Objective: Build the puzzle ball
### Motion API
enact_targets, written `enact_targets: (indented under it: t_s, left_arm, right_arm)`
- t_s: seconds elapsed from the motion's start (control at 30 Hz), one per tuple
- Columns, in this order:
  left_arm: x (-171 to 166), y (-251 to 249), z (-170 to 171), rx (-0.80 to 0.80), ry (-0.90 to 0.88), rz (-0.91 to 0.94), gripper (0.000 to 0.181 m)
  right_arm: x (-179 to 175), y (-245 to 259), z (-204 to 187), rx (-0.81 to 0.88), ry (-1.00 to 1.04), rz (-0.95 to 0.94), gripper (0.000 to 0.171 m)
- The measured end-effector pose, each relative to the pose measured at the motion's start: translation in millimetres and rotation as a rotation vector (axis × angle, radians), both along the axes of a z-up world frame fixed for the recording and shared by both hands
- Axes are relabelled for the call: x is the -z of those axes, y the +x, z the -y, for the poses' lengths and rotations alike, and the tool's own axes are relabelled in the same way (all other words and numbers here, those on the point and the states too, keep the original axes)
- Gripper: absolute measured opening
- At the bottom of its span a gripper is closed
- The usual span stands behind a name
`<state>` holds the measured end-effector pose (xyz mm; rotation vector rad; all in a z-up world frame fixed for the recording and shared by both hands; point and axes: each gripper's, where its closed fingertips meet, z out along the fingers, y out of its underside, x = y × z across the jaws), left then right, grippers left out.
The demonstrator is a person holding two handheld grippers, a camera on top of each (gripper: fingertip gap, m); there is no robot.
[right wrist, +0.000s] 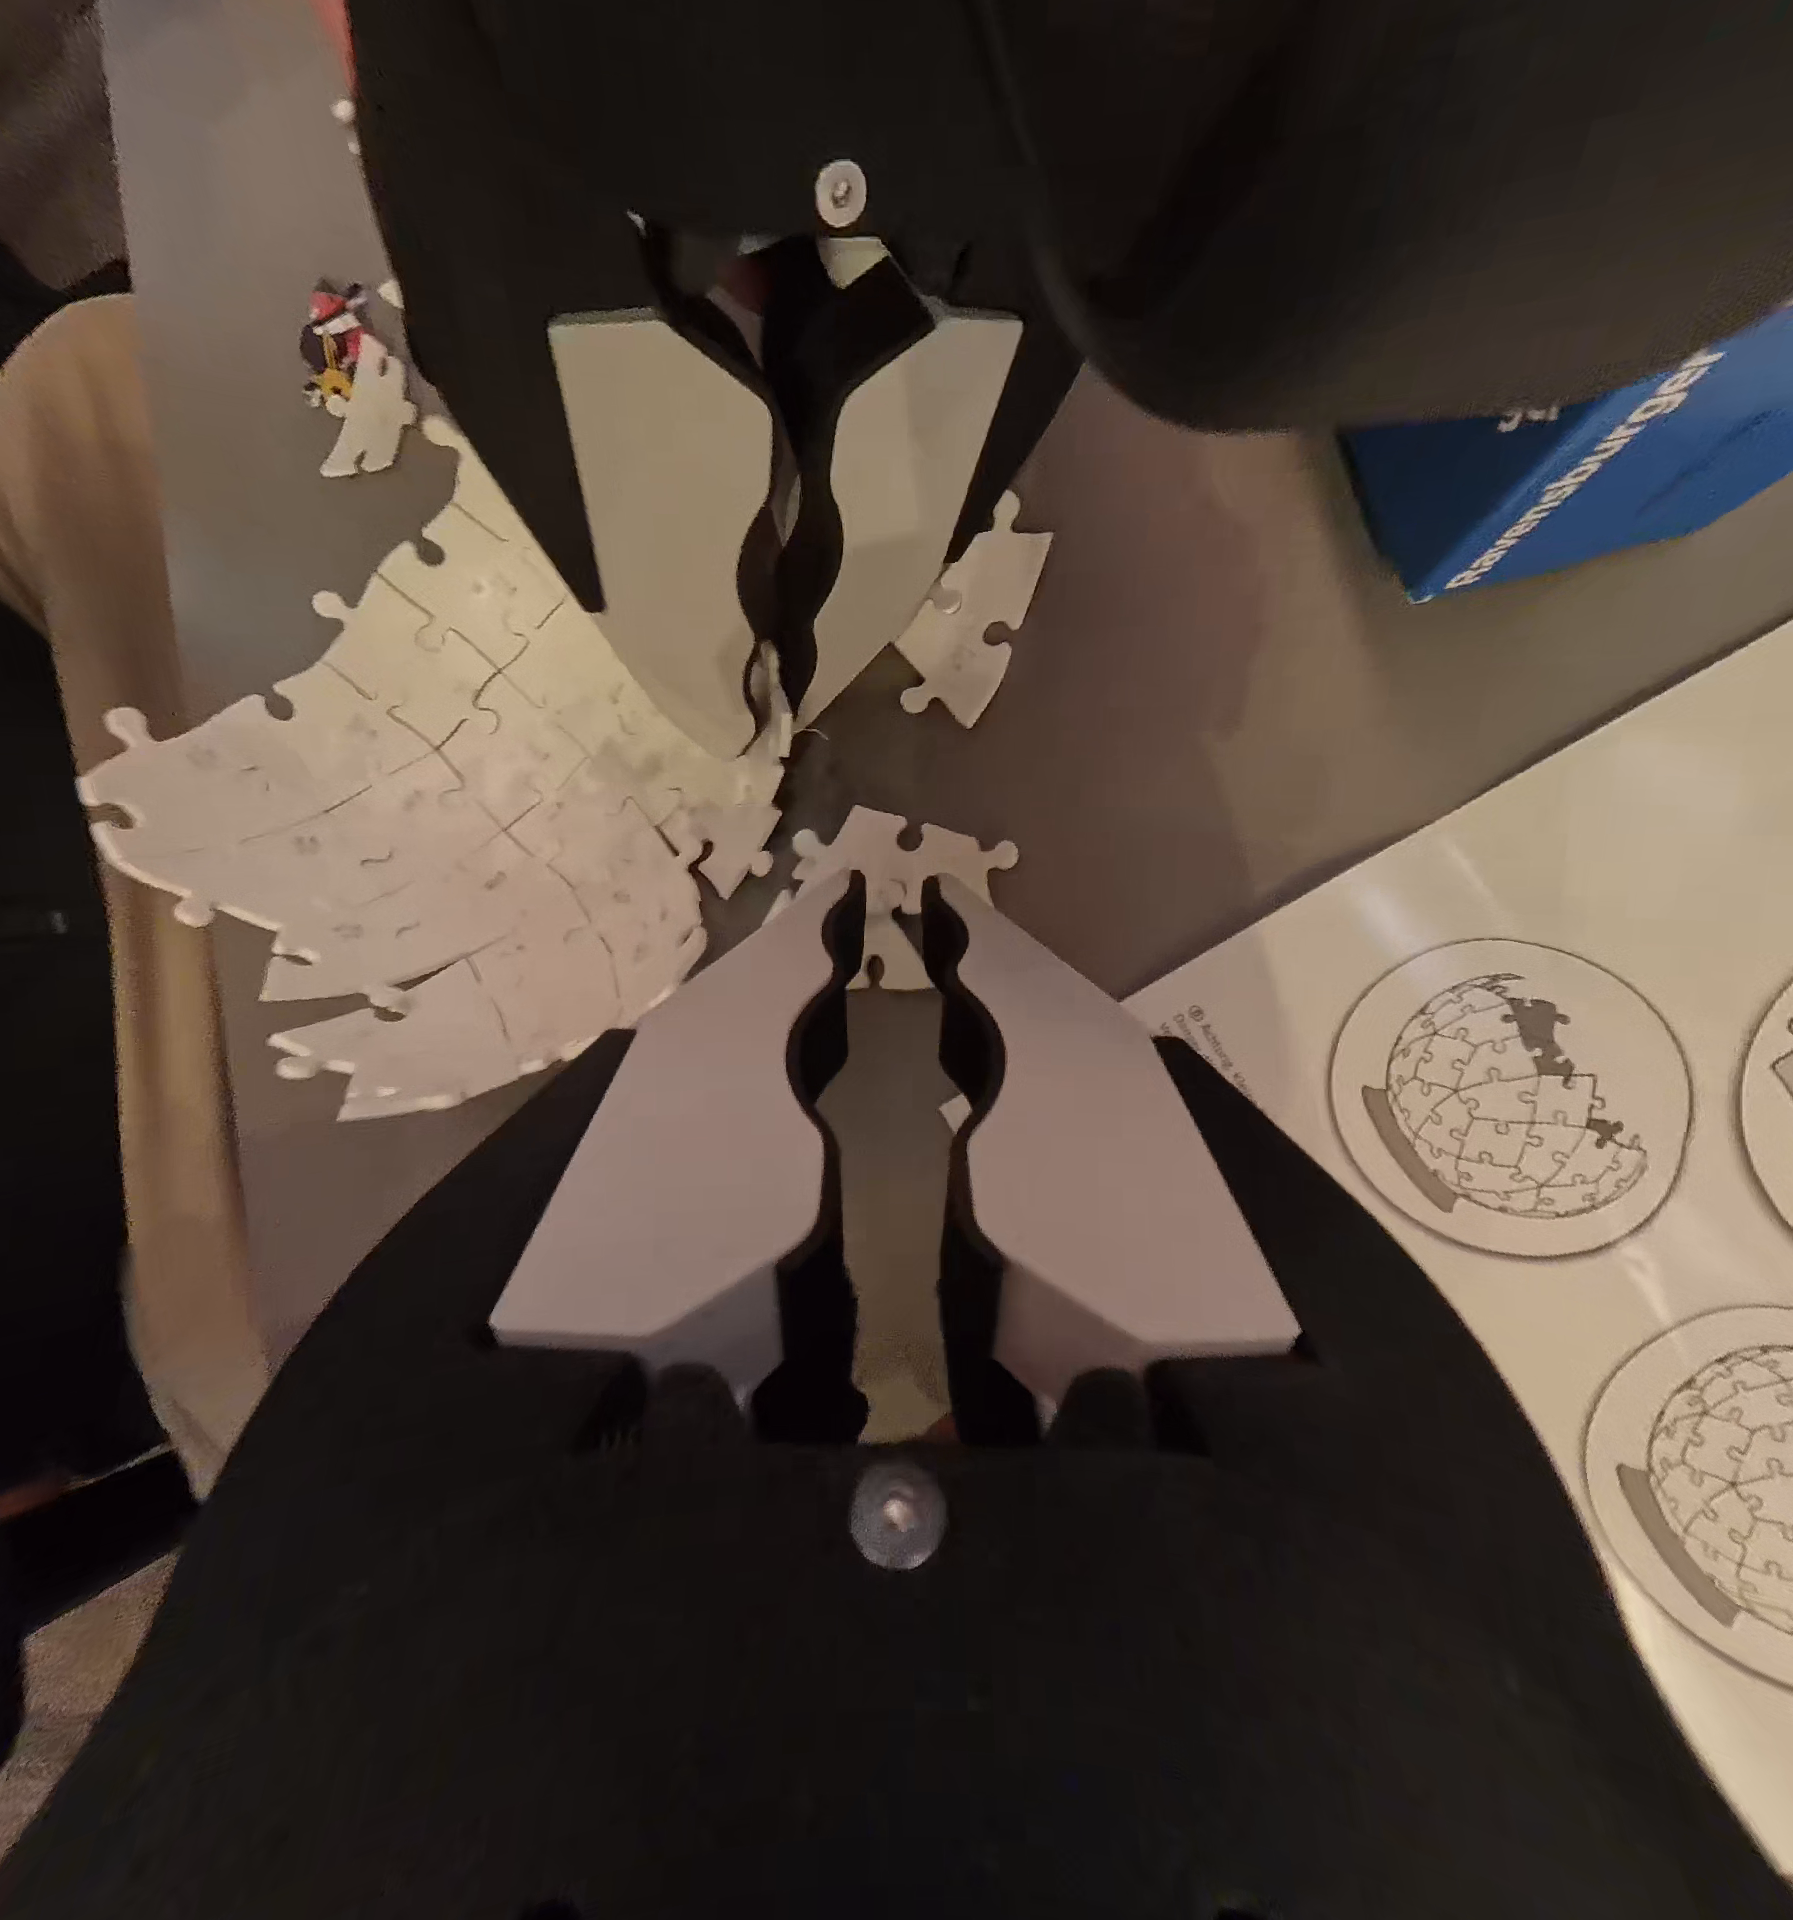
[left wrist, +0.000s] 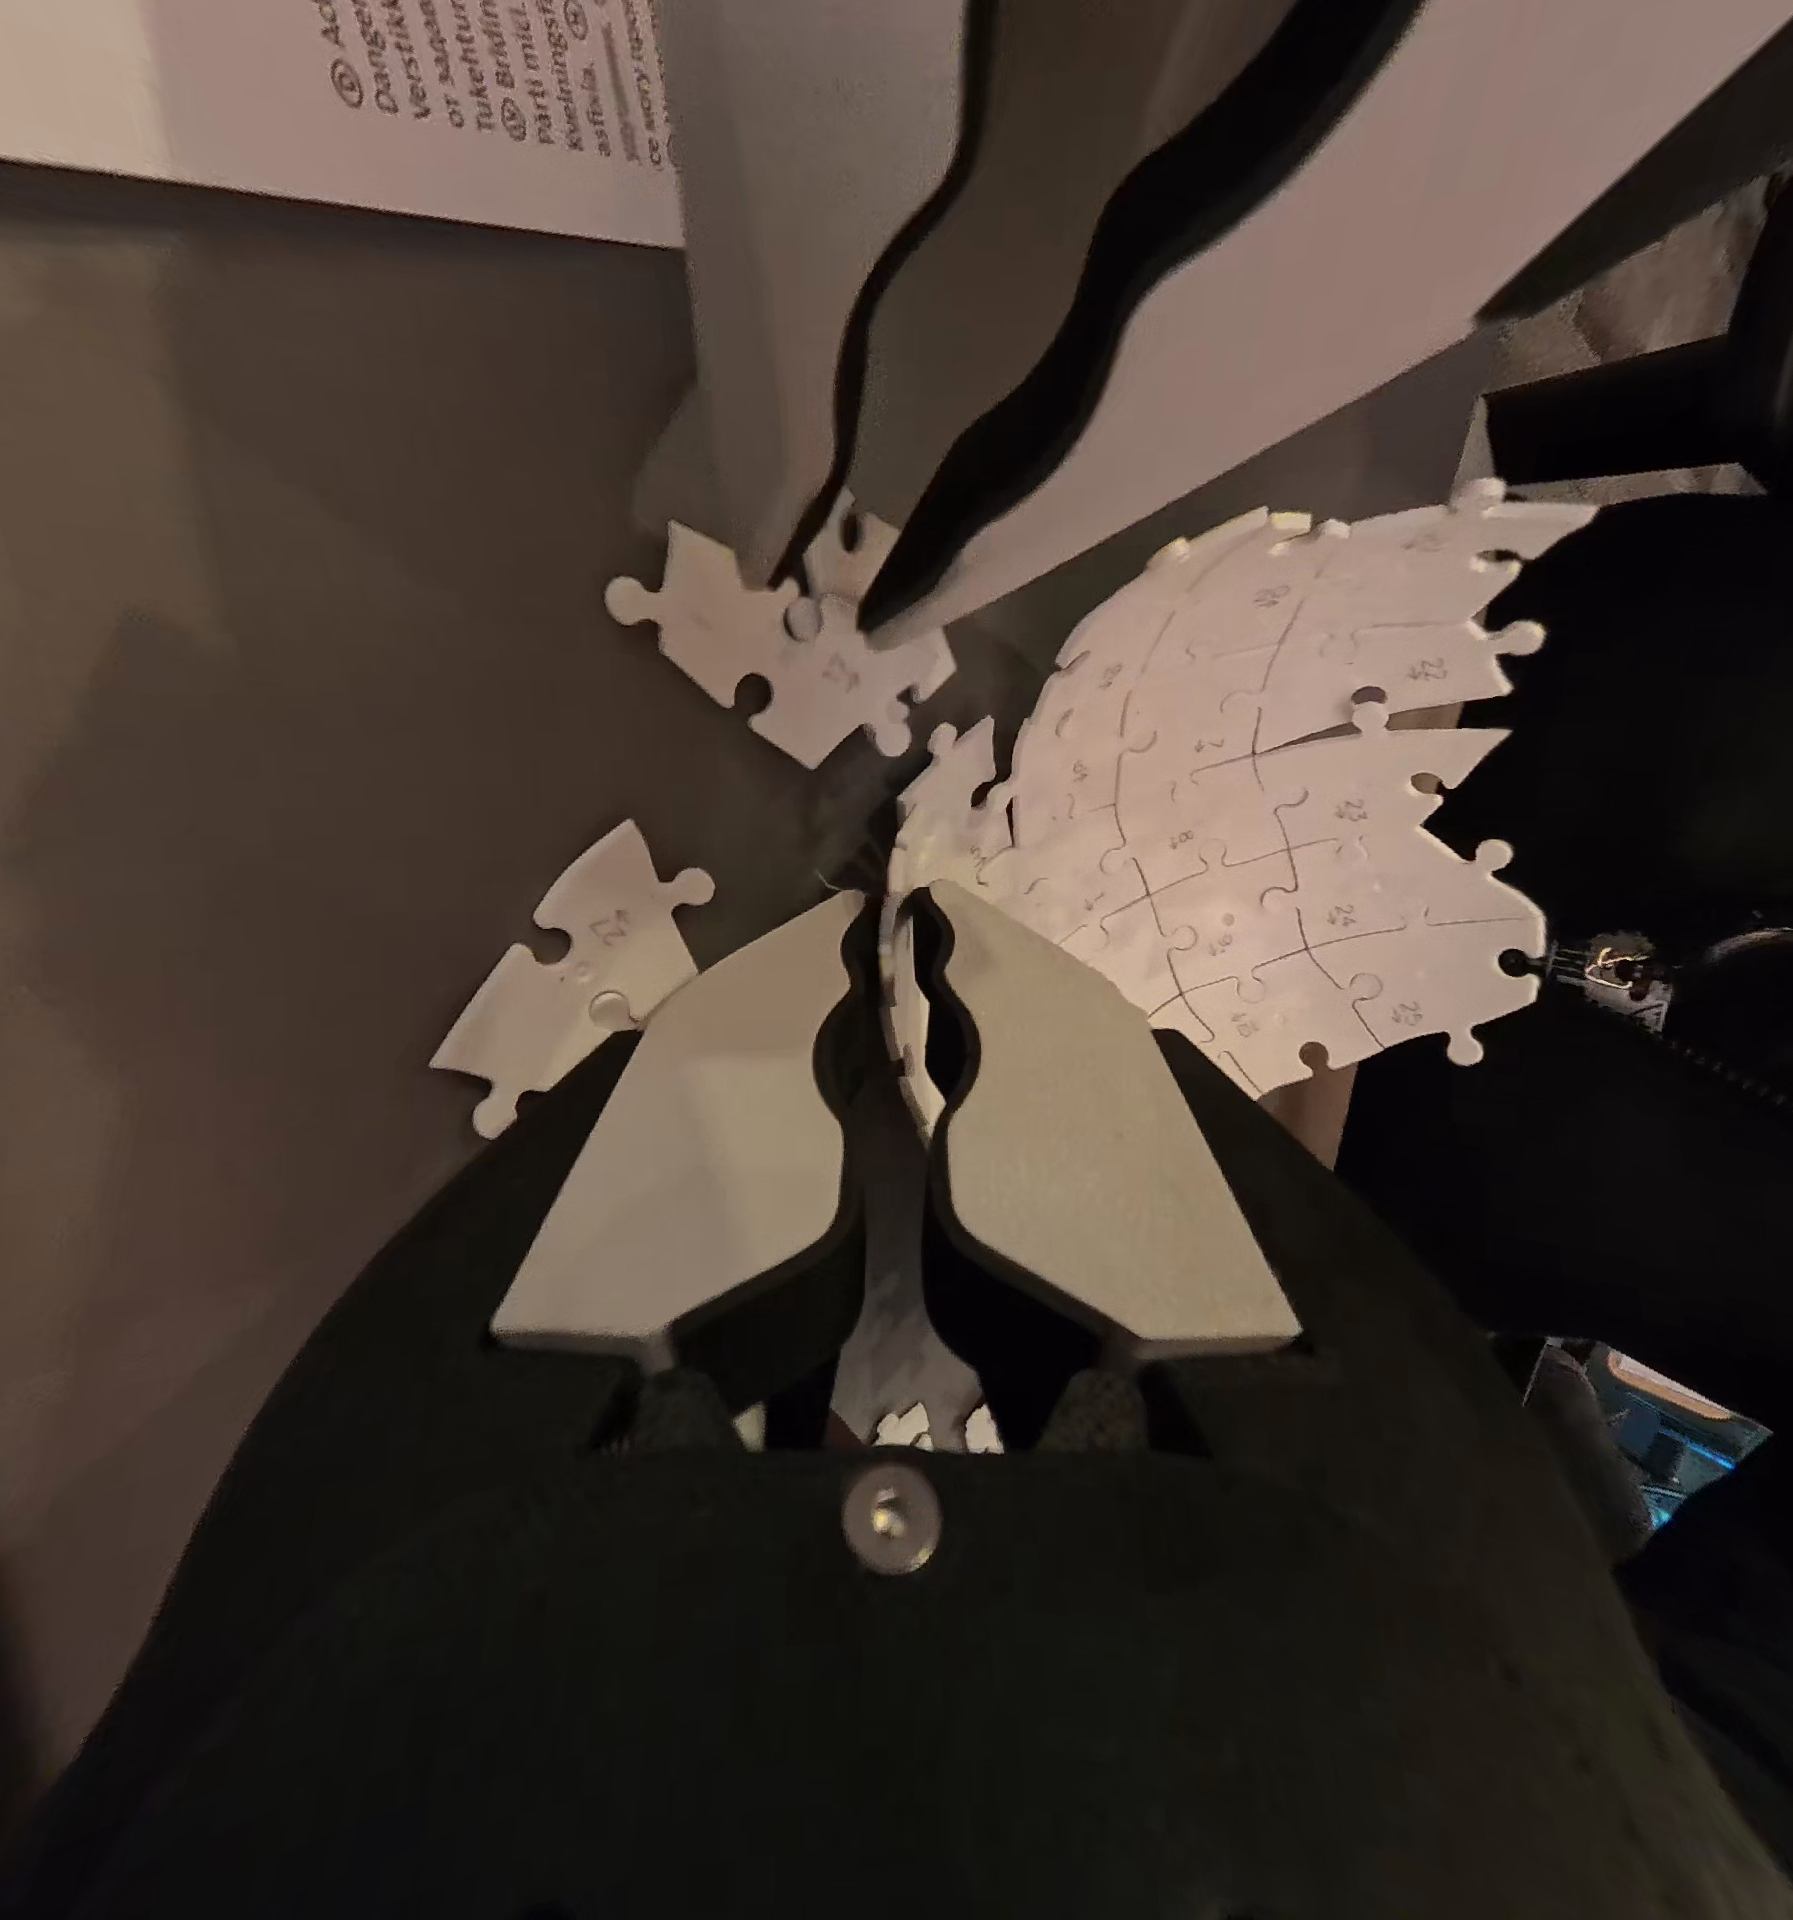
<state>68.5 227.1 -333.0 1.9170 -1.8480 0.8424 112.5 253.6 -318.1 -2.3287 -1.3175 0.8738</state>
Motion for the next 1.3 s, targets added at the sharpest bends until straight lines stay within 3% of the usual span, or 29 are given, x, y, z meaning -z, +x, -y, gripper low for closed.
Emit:
enact_targets:
  t_s: [0.2,0.4,0.6,0.93,1.1,1.3]
  left_arm:
    - [-4,2,-9,-0.027,0.097,0.039,0.02]
    - [-3,-6,-8,-0.022,0.194,0.053,0.023]
    - [-1,-4,-8,-0.031,0.21,0.086,0.018]
    - [-8,7,-12,0.07,0.295,0.148,0.021]
    - [-15,5,-18,0.032,0.338,0.174,0.024]
    - [-19,-15,-7,-0.023,0.344,0.12,0.03]
  right_arm:
    - [4,3,-14,0.061,0.057,0.024,0.02]
    - [12,1,-16,0.065,0.031,0.054,0.026]
    - [16,1,-19,0.088,0.059,0.072,0.001]
    - [10,13,-2,0.131,0.07,0.055,0.004]
    - [-8,12,3,0.026,0.174,0.022,0.01]
    - [3,16,15,-0.151,0.217,0.122,0.017]
